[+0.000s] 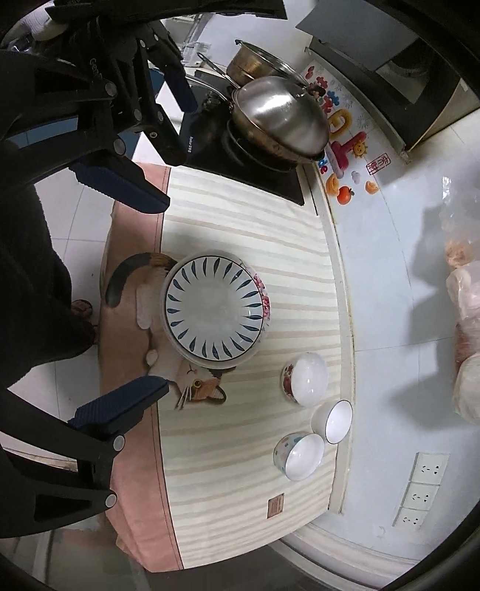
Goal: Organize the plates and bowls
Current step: 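Move both grippers to a plain white bowl and grip its rim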
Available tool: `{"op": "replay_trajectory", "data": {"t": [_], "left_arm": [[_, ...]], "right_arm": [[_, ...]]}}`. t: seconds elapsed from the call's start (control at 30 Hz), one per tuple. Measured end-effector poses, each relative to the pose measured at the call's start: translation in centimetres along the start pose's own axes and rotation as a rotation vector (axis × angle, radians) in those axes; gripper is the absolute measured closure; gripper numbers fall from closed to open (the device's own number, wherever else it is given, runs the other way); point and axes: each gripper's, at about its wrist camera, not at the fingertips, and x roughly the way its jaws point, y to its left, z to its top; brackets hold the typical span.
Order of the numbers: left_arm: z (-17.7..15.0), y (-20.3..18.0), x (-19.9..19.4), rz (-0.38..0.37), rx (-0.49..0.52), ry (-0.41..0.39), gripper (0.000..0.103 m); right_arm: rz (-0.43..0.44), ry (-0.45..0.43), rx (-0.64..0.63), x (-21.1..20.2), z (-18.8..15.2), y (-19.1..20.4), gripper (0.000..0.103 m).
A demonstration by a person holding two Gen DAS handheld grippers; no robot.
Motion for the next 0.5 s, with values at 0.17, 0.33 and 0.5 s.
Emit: {"op": "replay_trajectory", "data": {"t": [0.17,0.33,0.5], "left_arm": [[-0.3,-0.8,-0.4,0.007,-0.008,-0.002,0.008],[1.1,-2.3,0.5,0.001,-0.028,0.002,0.008],[4.6,-4.7,2.6,-0.035,-0.045,-0.04,0.0]], "right_arm": [[0.013,-0.014,-0.013,-0.8,-0.1,-0.8,0.008],[0.056,-0.009,-0.006,0.0,1.1,-3.1,0.007],[0.126,0.01,0.037,2.7,4.7,-7.9,0.006]]}}
